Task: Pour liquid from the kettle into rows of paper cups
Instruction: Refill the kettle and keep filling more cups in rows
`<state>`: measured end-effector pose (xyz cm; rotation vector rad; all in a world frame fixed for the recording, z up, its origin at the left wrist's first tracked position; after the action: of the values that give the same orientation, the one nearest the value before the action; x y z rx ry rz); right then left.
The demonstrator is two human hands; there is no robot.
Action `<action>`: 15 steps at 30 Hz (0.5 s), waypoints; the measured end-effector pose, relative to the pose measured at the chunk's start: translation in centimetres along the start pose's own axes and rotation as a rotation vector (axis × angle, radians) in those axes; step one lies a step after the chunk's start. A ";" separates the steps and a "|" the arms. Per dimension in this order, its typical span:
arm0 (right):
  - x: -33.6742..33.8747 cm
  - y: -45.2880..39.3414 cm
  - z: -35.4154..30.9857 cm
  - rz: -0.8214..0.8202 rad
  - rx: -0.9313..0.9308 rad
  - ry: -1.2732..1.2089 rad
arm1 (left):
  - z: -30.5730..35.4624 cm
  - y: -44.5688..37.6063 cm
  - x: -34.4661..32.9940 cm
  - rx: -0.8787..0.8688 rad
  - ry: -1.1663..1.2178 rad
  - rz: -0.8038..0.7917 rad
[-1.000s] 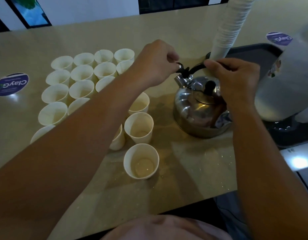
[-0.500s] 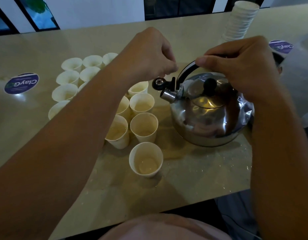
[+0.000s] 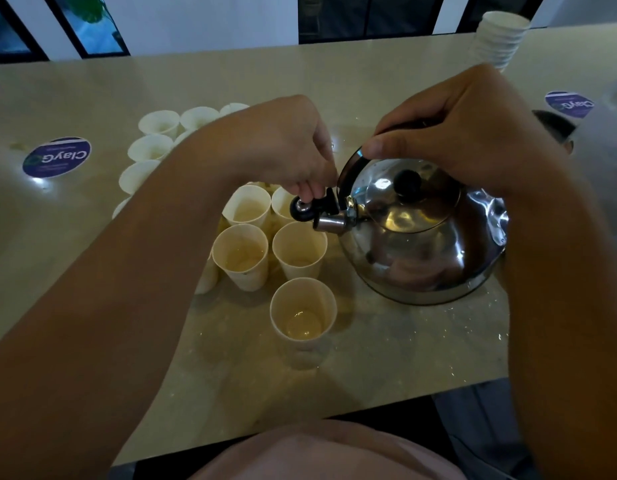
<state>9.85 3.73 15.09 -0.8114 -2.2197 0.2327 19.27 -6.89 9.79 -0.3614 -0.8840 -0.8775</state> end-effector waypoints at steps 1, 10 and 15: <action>-0.1 0.0 -0.2 -0.012 0.007 0.008 | -0.1 0.1 0.0 -0.002 0.010 -0.013; -0.8 -0.4 -1.1 -0.072 0.059 0.105 | -0.2 0.5 -0.3 -0.024 0.112 -0.066; -0.9 -0.6 -1.2 -0.077 0.060 0.113 | -0.4 0.5 -0.4 -0.011 0.132 -0.065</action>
<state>10.93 2.64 15.65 -0.6886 -2.1232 0.2100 19.73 -6.64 9.26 -0.2822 -0.7729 -0.9552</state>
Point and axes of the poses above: each hand's wrist, its own y-axis away from the middle knuckle, its own x-axis out of the back of the hand, z = x × y, the point moved 10 cm from there along -y, towards the middle knuckle, and after that the axes turned 13 degrees about z, right-handed, at the moved point
